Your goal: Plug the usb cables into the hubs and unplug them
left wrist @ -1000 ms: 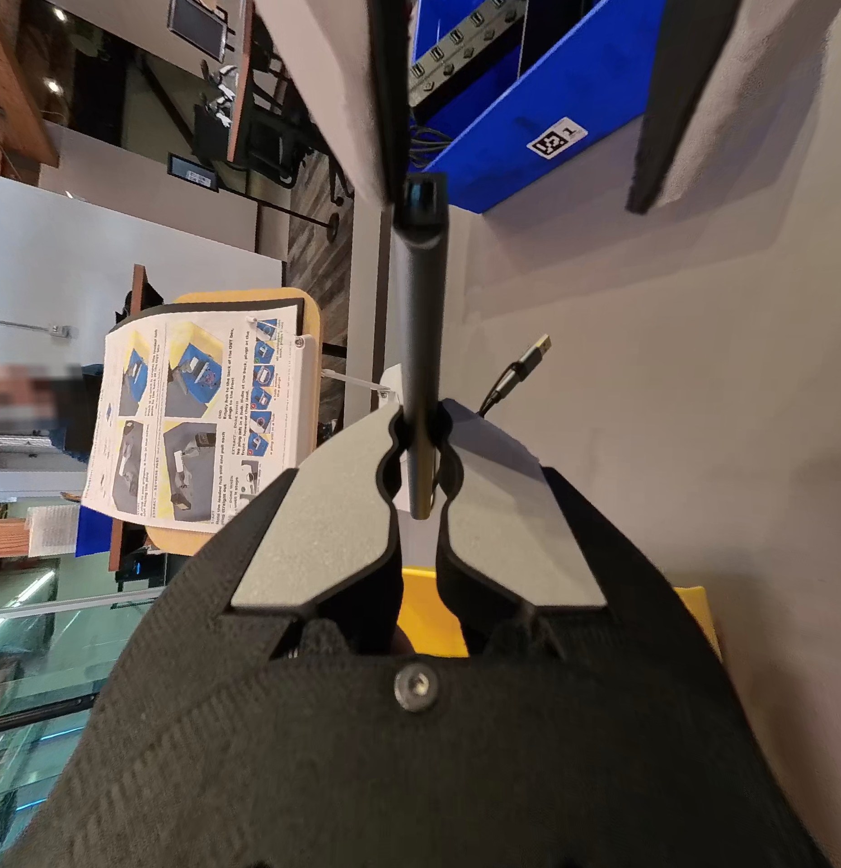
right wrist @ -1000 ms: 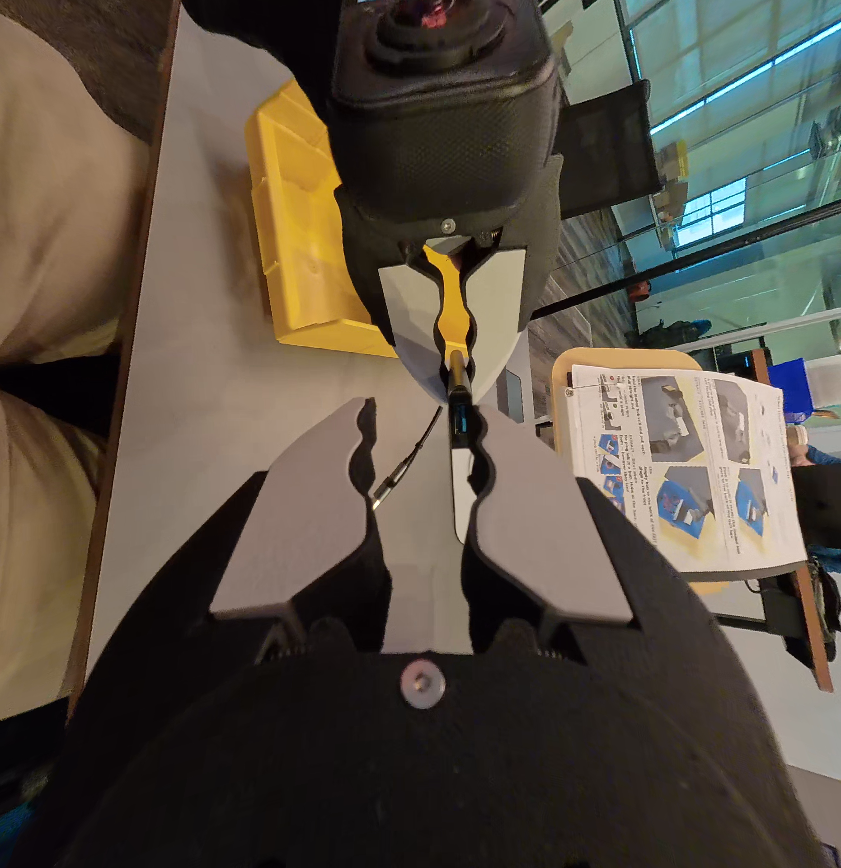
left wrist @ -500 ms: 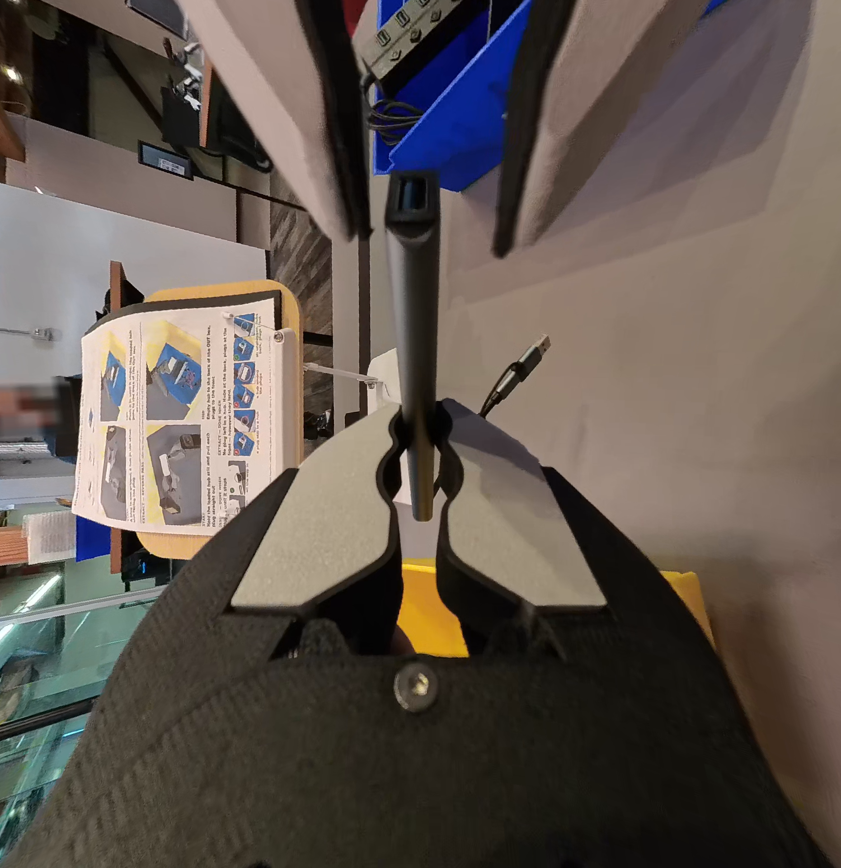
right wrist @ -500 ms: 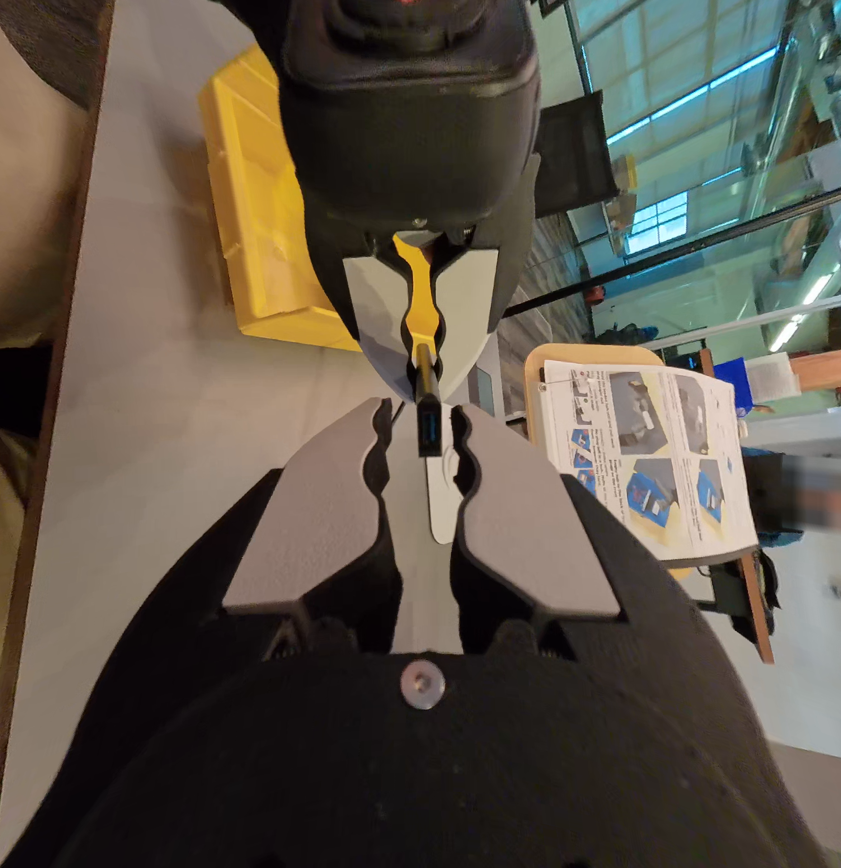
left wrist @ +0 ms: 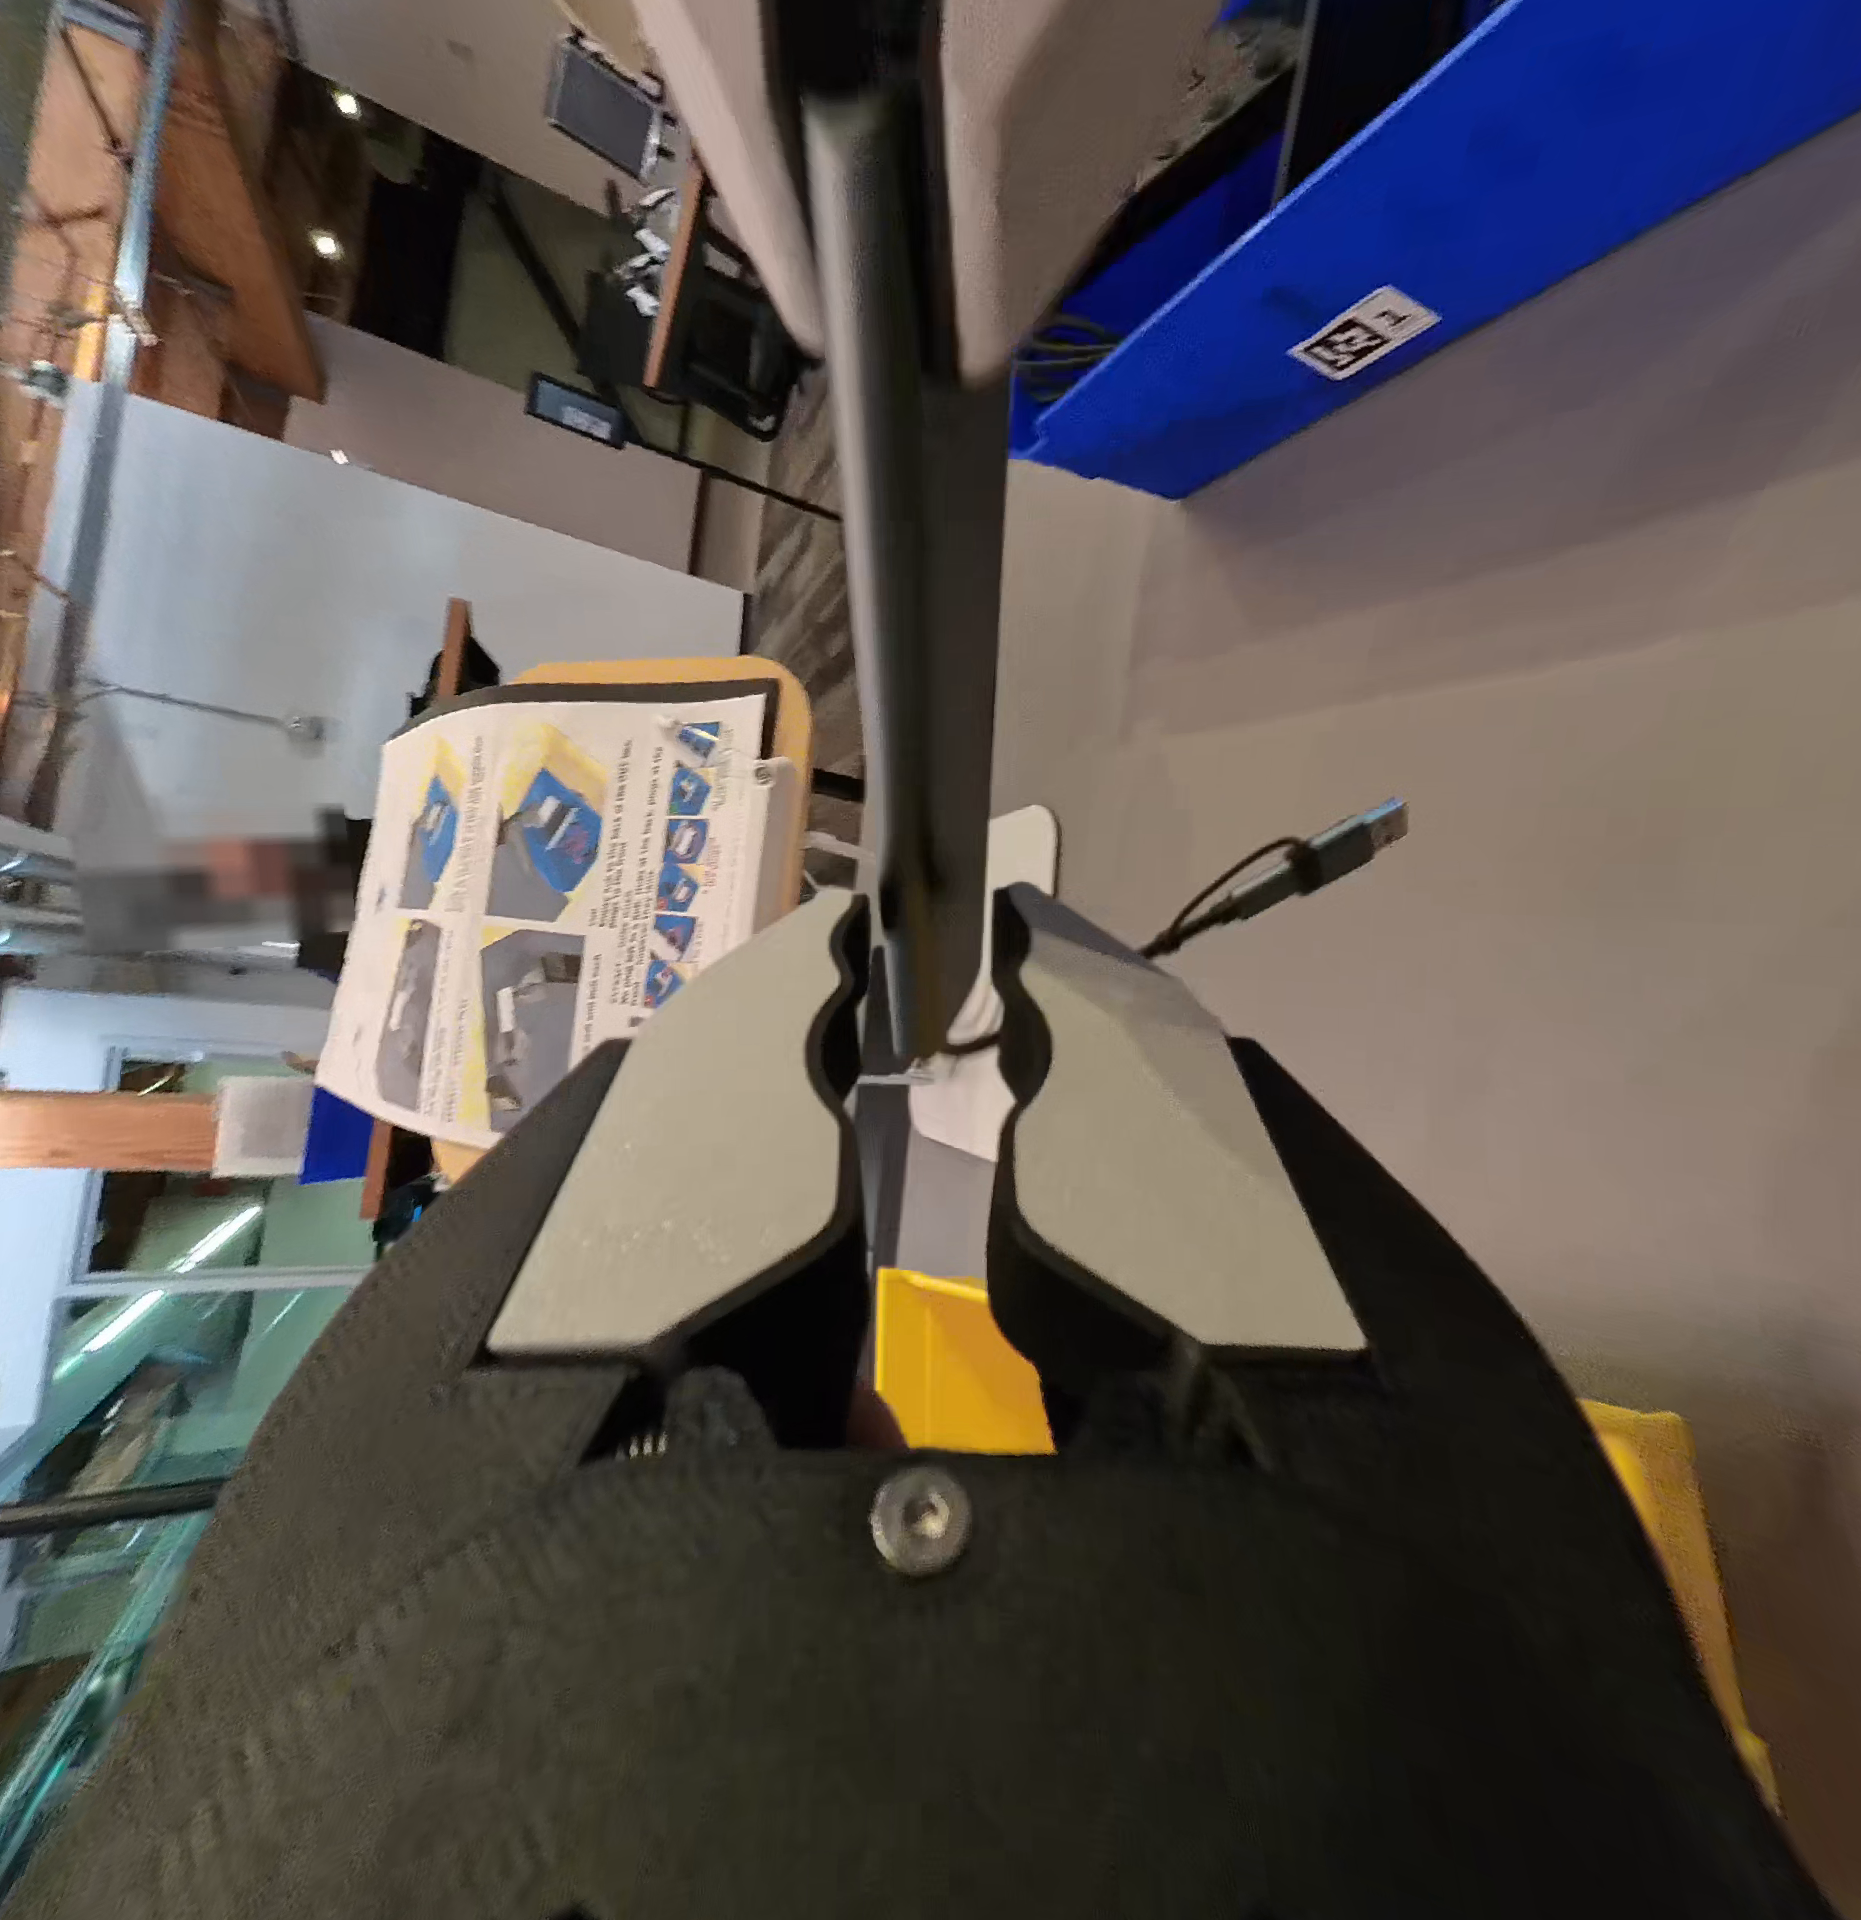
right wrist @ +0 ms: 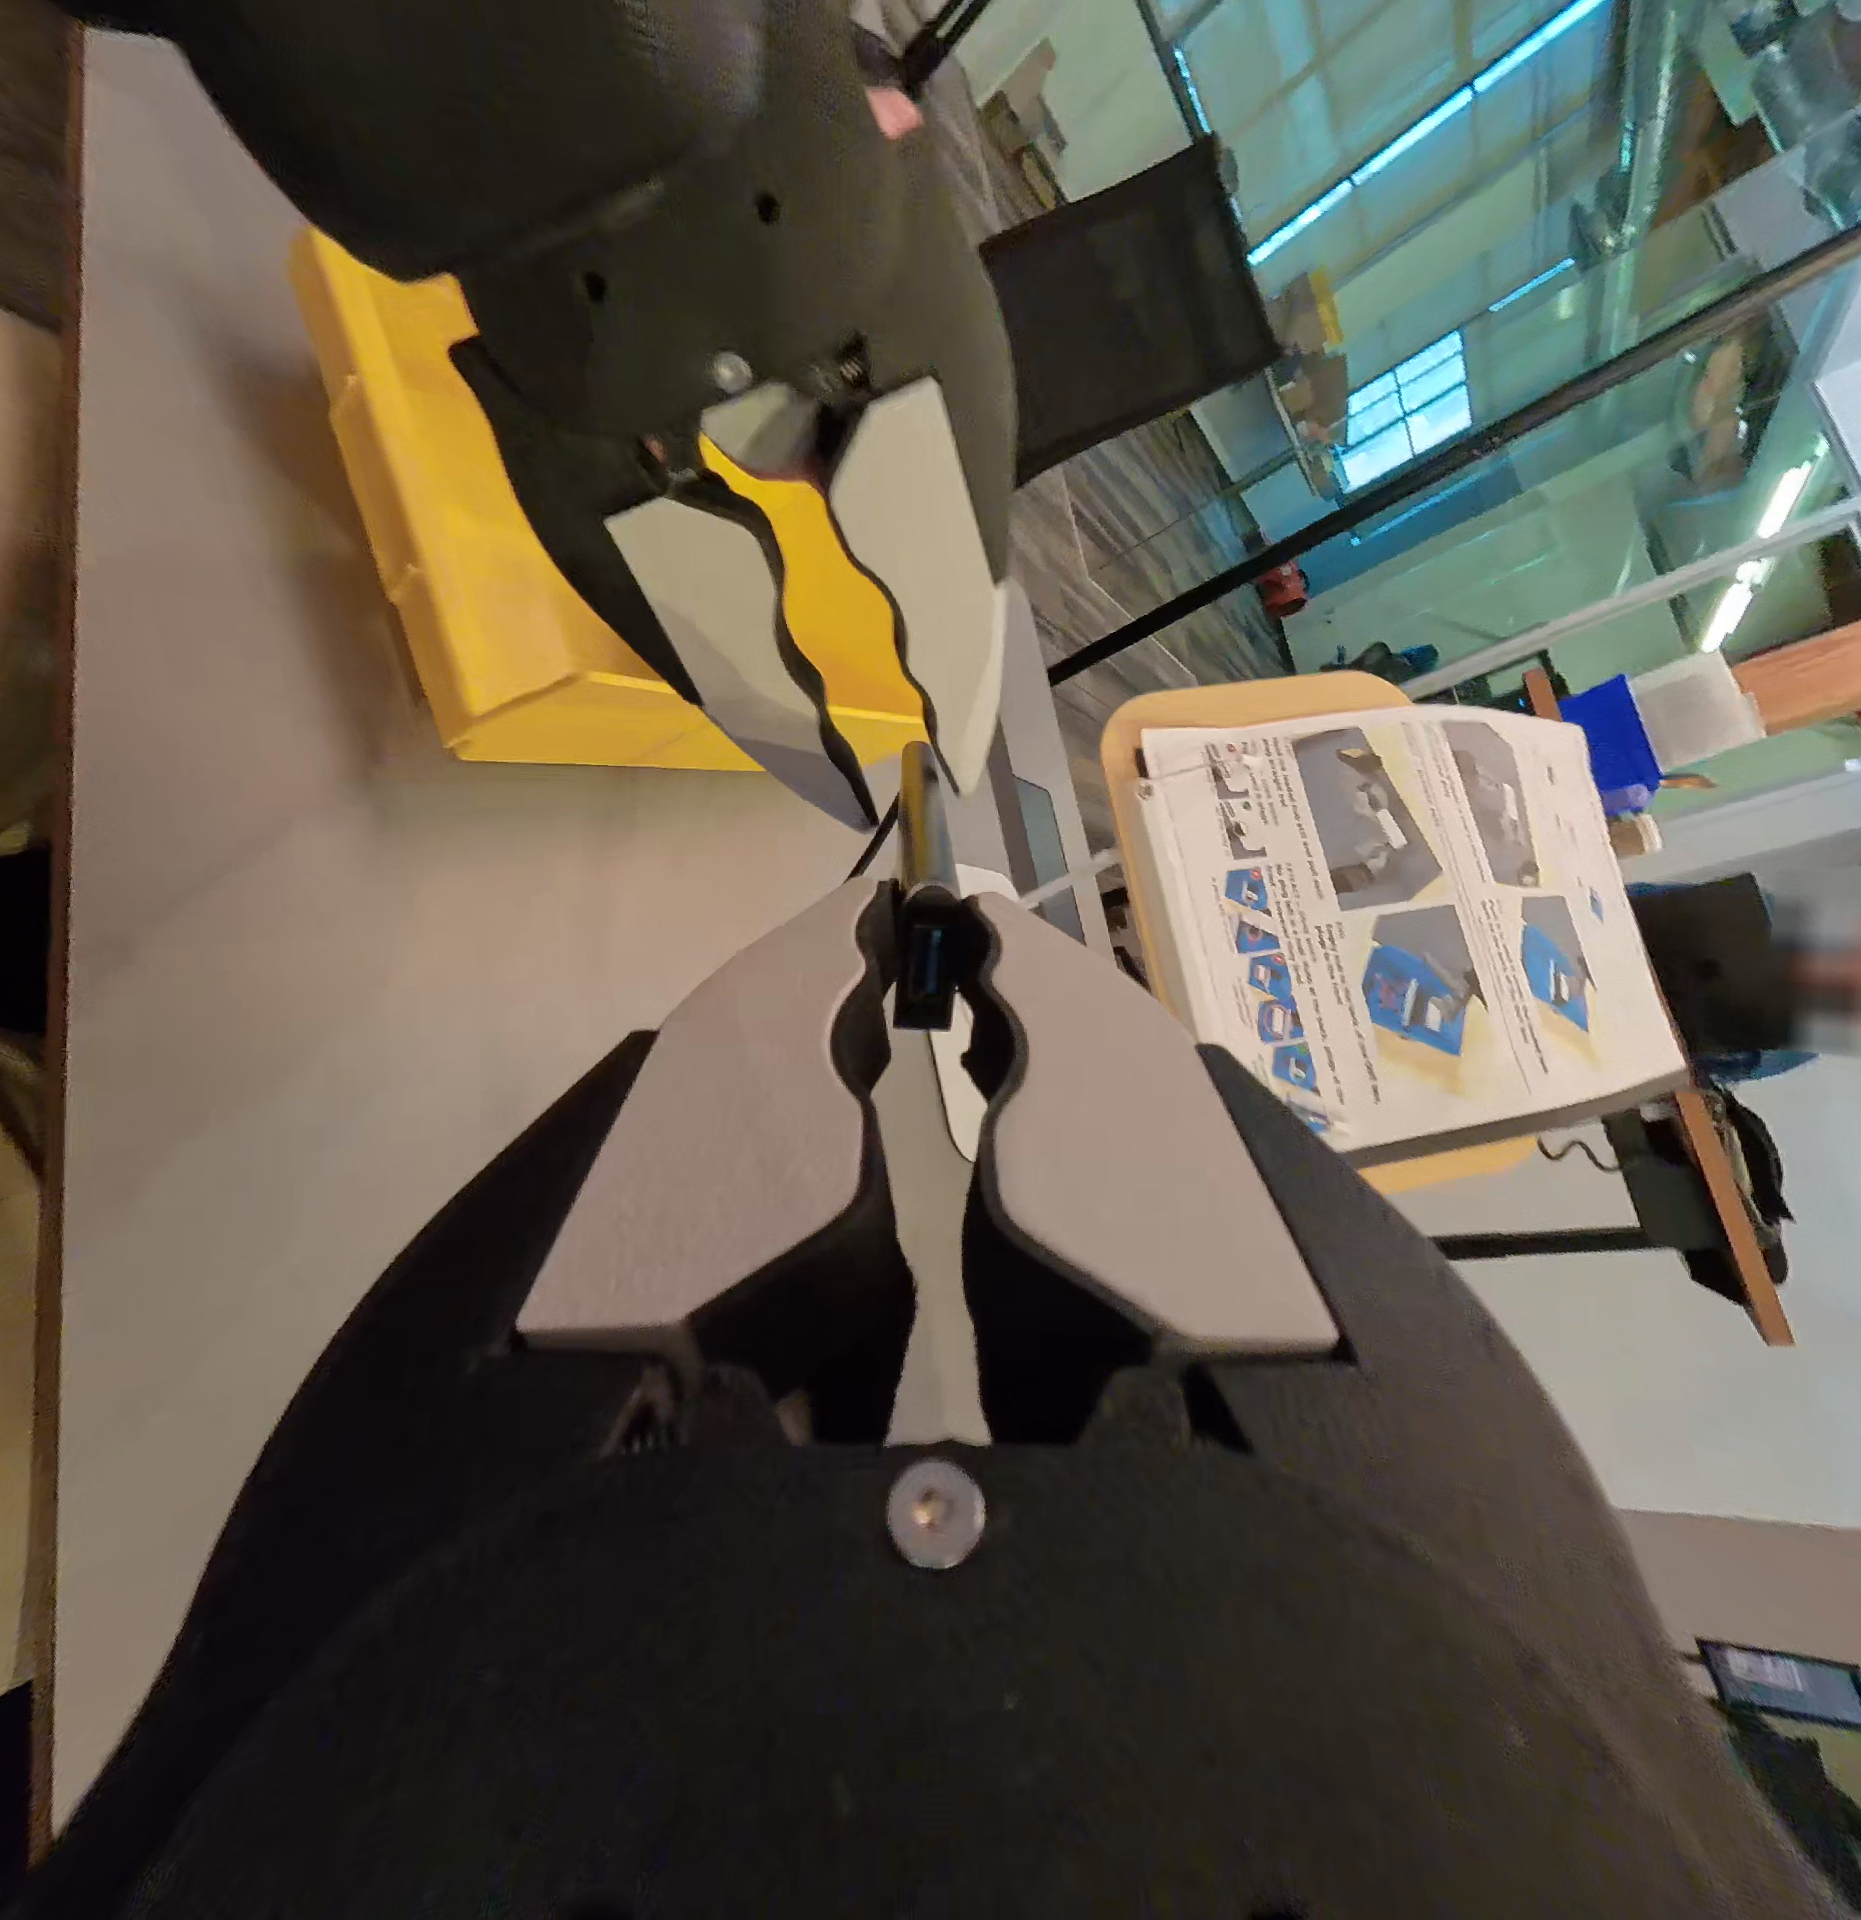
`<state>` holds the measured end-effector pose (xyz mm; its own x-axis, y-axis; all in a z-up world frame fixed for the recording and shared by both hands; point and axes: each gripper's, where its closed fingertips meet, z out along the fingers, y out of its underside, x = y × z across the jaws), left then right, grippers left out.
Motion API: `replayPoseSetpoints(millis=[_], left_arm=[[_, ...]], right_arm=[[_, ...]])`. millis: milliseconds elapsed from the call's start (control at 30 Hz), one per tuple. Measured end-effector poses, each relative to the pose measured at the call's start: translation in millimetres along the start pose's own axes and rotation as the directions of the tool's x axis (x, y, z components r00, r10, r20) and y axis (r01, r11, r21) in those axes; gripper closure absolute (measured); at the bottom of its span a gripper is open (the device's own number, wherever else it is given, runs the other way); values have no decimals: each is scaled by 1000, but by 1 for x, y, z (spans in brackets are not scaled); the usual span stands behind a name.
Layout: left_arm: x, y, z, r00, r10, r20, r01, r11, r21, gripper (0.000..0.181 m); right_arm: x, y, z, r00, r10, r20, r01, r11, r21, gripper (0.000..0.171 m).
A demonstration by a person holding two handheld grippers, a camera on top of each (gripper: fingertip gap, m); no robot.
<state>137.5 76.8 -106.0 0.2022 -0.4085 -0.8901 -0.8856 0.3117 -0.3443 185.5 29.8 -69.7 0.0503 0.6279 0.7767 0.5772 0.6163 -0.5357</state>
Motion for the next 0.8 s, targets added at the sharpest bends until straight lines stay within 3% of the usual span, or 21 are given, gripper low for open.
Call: replayPoseSetpoints(millis=[467, 800], left_arm=[[-28, 15, -8, 995, -4, 101, 7, 999, -35, 159], [-25, 18, -6, 996, 14, 85, -10, 999, -52, 161]], right_arm=[[102, 89, -77, 959, 151, -241, -188, 973, -137, 161], [135, 174, -103, 958, 227, -173, -275, 896, -348, 160]])
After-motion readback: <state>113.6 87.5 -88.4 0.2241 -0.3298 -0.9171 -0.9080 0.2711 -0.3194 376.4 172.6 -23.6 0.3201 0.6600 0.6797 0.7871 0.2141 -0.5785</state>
